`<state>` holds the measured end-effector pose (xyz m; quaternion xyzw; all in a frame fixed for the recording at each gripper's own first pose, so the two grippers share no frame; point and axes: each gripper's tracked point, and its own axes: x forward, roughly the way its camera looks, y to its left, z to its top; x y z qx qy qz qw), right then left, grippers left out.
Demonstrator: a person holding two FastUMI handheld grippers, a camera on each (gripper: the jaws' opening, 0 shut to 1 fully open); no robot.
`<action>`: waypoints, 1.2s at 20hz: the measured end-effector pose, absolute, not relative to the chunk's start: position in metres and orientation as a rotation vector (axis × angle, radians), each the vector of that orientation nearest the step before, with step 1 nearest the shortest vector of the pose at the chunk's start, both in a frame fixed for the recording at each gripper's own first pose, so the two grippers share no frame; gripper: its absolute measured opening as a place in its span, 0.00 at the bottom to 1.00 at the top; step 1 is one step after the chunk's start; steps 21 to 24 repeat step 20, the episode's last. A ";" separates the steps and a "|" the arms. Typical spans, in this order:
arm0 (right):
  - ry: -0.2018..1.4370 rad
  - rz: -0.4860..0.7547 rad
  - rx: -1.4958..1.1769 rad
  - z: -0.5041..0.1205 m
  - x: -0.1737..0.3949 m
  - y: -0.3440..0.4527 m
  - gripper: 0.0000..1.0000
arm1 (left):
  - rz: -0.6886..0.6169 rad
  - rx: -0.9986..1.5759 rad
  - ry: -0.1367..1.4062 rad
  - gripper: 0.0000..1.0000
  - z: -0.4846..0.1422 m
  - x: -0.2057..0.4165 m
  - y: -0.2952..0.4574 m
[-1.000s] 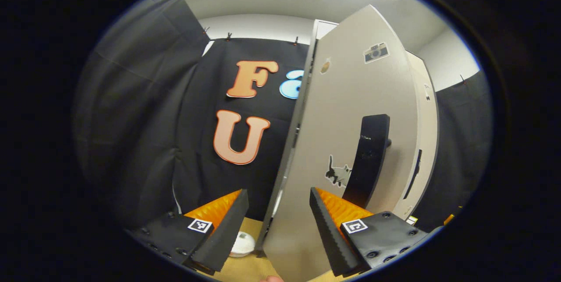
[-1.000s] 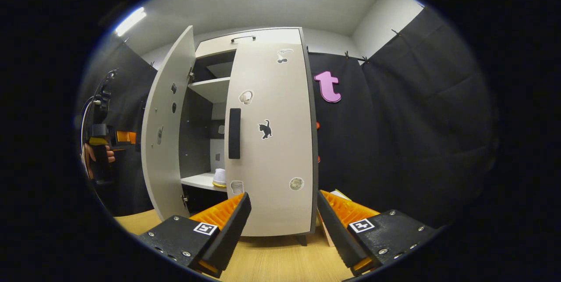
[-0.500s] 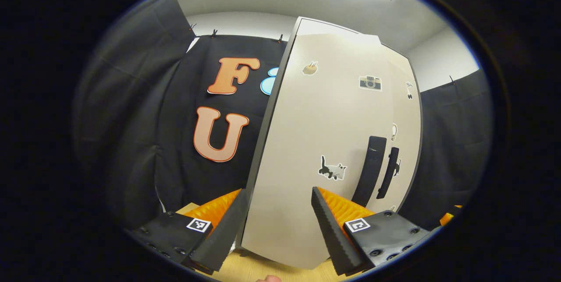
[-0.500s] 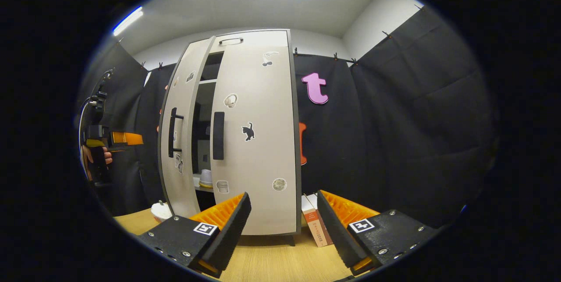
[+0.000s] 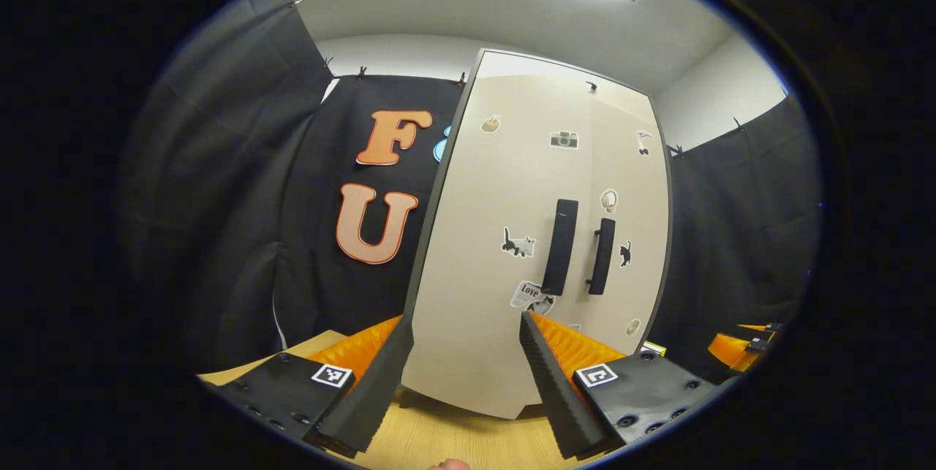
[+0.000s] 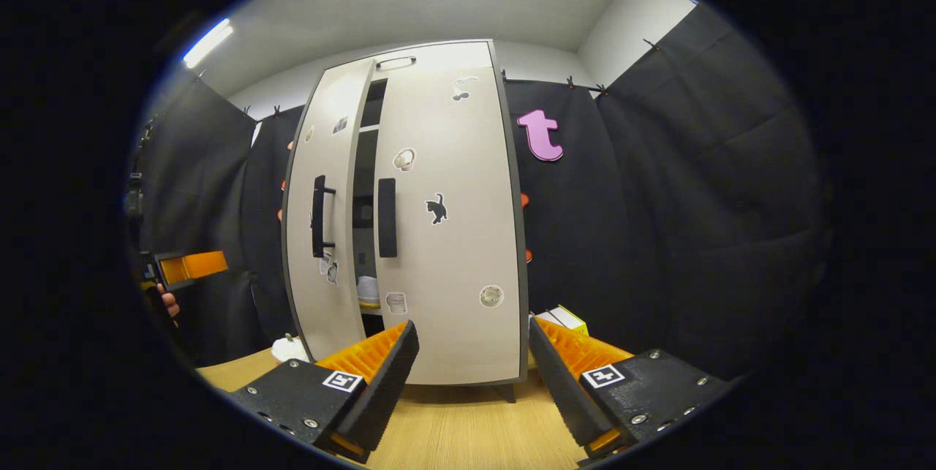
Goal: Grab one shoe with the right hand and put it into the shoe cabinet, grab the other shoe with the left hand and put it into the shoe cabinet; then close the right door with the right hand and the left door with the left hand.
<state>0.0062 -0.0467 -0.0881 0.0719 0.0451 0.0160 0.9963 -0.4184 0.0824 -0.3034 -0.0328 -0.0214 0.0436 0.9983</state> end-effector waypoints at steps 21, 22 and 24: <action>0.127 0.037 0.134 -0.109 -0.020 -0.040 0.93 | 0.137 0.004 0.009 0.95 -0.357 -0.436 0.090; 0.127 0.037 0.134 -0.109 -0.020 -0.040 0.93 | 0.137 0.004 0.009 0.95 -0.357 -0.436 0.090; 0.127 0.037 0.134 -0.109 -0.020 -0.040 0.93 | 0.137 0.004 0.009 0.95 -0.357 -0.436 0.090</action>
